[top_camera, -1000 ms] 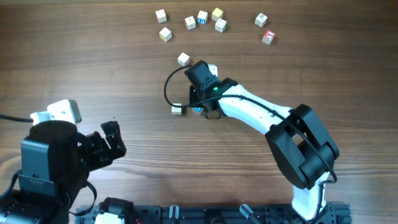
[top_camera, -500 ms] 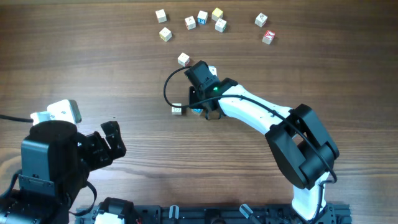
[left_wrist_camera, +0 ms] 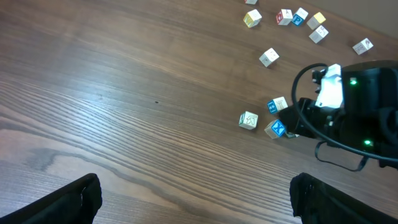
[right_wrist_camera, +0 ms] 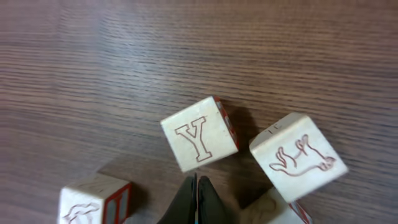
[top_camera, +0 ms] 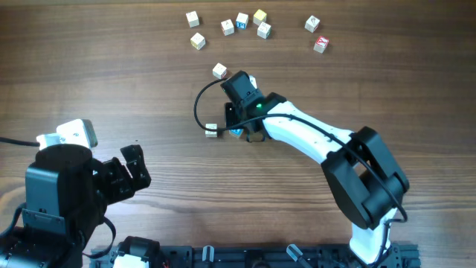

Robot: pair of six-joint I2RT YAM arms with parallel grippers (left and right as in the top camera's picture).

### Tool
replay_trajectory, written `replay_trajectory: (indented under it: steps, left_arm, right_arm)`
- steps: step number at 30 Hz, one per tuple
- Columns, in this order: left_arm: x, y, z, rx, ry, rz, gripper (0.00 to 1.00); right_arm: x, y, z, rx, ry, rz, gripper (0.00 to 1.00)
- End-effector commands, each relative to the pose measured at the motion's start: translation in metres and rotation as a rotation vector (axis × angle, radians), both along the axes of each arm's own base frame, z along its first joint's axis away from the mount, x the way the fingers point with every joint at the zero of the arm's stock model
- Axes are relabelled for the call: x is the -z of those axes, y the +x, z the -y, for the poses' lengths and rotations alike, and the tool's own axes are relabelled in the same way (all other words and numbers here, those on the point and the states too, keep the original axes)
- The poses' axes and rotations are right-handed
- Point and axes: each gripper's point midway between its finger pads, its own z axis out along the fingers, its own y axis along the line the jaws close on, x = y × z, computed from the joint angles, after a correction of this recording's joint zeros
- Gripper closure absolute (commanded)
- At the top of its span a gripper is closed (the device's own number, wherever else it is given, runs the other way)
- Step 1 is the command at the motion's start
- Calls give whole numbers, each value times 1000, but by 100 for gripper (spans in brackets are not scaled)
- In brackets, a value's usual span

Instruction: Form a circle

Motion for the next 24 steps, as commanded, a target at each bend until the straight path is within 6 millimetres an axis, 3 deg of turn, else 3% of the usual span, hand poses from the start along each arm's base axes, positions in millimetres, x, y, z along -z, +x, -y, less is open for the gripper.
replay_trajectory:
  steps: [1,7,12,15,17,18,22,24]
  left_arm:
    - [-1,0,-3,-20,5,5,0]
    - [-1,0,-3,-20,5,5,0]
    - [-1,0,-3,-19,5,5,0]
    - [-1,0,-3,-20,5,5,0]
    - [-1,0,-3,-20,5,5,0]
    - [-1,0,-3,-20,5,5,0]
    - [-1,0,-3,-20,5,5,0]
    - [-1,0,-3,-20,5,5,0]
  right_arm:
    - [-15,-5,6,-11,2,5,95]
    - [-24,-12,-3,-37,34,2,95]
    - [-36,-3,-20,-96,84,73,95]
    - [-44,2,-30,-164,112,117,84]
    - [-42,7,-27,-184,100,131,69]
    - [-42,9,-27,-211,91,146,54]
    - [-46,18,-23,-293,49,200,36]
    - [-46,24,-17,-318,26,217,32]
